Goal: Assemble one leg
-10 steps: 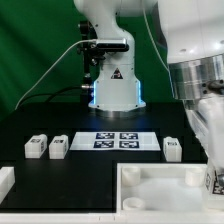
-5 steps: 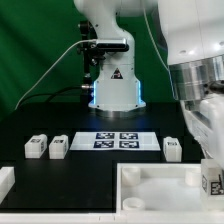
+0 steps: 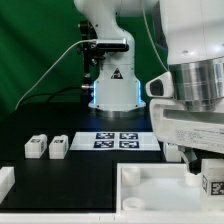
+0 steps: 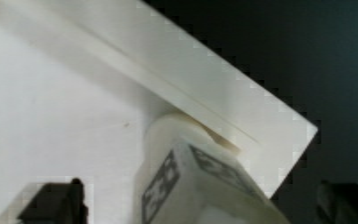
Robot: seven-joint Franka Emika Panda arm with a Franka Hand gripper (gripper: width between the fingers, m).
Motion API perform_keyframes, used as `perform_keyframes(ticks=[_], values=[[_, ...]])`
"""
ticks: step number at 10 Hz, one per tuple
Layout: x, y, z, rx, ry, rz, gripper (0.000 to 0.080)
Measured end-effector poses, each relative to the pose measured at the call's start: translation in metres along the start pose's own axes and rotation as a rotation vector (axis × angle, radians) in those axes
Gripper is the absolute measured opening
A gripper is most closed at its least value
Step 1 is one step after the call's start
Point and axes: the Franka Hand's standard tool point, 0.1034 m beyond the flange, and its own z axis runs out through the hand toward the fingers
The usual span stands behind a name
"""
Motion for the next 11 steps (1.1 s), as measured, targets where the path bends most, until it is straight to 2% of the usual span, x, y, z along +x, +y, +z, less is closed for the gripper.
perform_keyframes(ticks=[1,2,3,4,5,6,7,8,10,11], values=[[0.0062,0.0064,0.0004,-0.041,0.019,-0.251,0.0649],[0.0095,0.0028,-0.0041,-0.080,0.043,-0.473,0.0649],[0.0084,-0.0013,-0.0051,-0.085,0.057,-0.581,0.0649],[0.0094,0.0006,-0.0036,-0.085,0.055,-0.568,0.0649],[0.0092,0.0005,-0.0035,-0.084,0.056,-0.538,0.0550],[0.0087,0.0002,-0.0034,-0.081,0.056,-0.504,0.0550],[0.0075,-0.0006,-0.0031,-0.071,0.056,-0.387,0.0367],[0.0065,-0.0012,-0.0028,-0.063,0.054,-0.290,0.0291],[0.0069,-0.0009,-0.0025,-0.052,0.050,-0.047,0.0291],[0.0099,-0.0017,-0.0034,-0.062,0.031,0.134,0.0291]])
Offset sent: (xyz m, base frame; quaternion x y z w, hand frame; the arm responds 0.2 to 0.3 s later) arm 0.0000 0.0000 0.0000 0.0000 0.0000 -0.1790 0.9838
